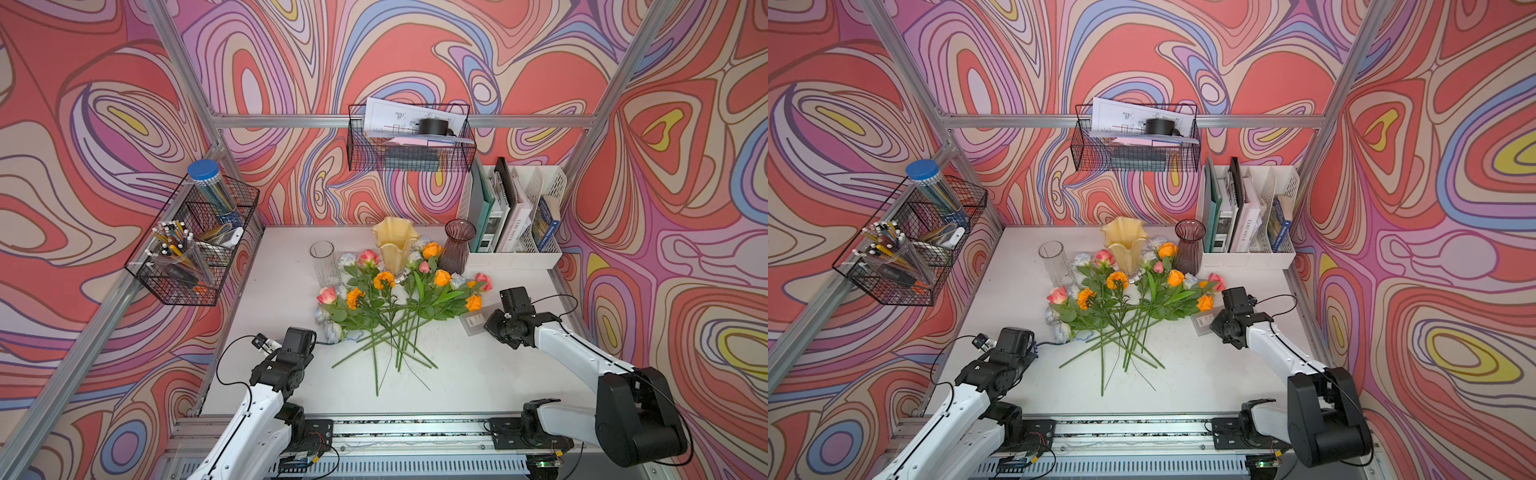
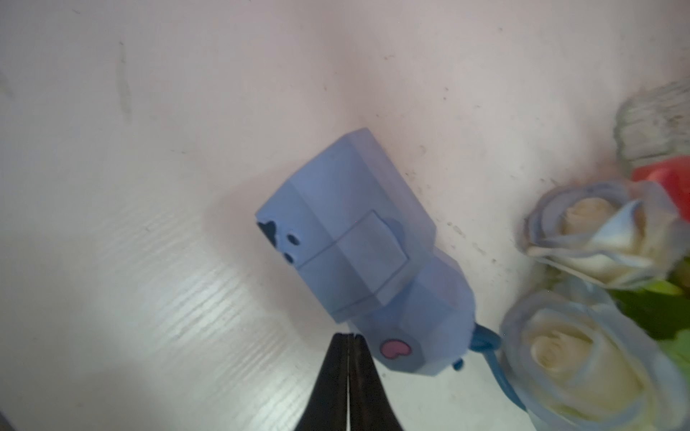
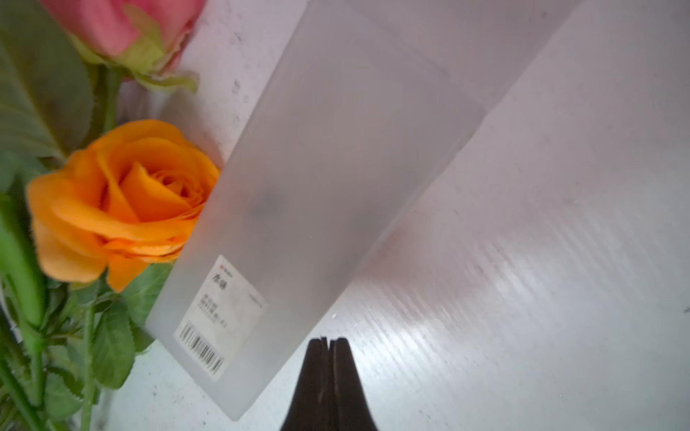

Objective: Arrange the flowers in different vases according to their colors
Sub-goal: Adjust the distractor at the center of the board.

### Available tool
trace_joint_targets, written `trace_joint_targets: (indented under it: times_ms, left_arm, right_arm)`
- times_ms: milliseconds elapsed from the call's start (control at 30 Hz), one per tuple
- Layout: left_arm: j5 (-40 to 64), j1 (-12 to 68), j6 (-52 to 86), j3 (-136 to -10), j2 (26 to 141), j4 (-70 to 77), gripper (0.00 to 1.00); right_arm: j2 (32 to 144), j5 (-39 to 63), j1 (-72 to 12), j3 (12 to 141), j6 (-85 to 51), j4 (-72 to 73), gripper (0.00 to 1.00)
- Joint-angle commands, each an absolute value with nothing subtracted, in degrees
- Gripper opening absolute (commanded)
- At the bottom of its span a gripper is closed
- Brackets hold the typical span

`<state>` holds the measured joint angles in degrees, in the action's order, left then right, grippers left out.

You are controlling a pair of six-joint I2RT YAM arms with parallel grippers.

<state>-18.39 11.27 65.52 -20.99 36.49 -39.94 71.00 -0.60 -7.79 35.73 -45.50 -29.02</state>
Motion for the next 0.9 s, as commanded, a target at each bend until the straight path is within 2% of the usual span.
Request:
trace_joint_targets:
  times_ms: [0,67,167,233,333,467,567,867]
  left_arm:
    - [-8.79,11.66,63.23,-22.51,29.24,-44.62,0.31]
    - [-6.77,12.12,62.48,-24.10,24.78,-49.15,0.43]
    - [-3.84,12.13,62.71,-26.09,21.52,-52.80,0.51]
    - [2.06,12.13,65.30,-23.48,21.95,-48.04,0.51]
    - [7.40,12.44,69.44,-16.65,26.75,-34.68,0.44]
    - [4.72,12.74,69.11,-14.69,36.91,-24.25,0.42]
    - [1.04,12.71,67.78,-16.79,41.90,-22.36,0.49]
    - [-6.12,12.47,66.74,-17.67,47.37,-21.91,0.50]
  right_arm:
    - [68.35,2.33,-7.65,36.78,-43.39,-31.74,0.00]
    - [67.73,3.04,-7.69,37.26,-42.86,-32.57,0.00]
    - [68.16,3.69,-7.65,37.70,-42.02,-32.24,0.00]
    - [69.32,4.20,-7.66,37.79,-41.56,-31.02,0.00]
    - [71.59,5.29,-7.65,37.92,-41.28,-28.66,0.00]
    - [73.01,5.74,-7.65,38.71,-40.76,-27.59,0.00]
    - [72.79,5.34,-7.66,39.42,-39.95,-28.07,0.00]
    - [71.26,4.90,-7.65,38.32,-39.46,-28.39,0.00]
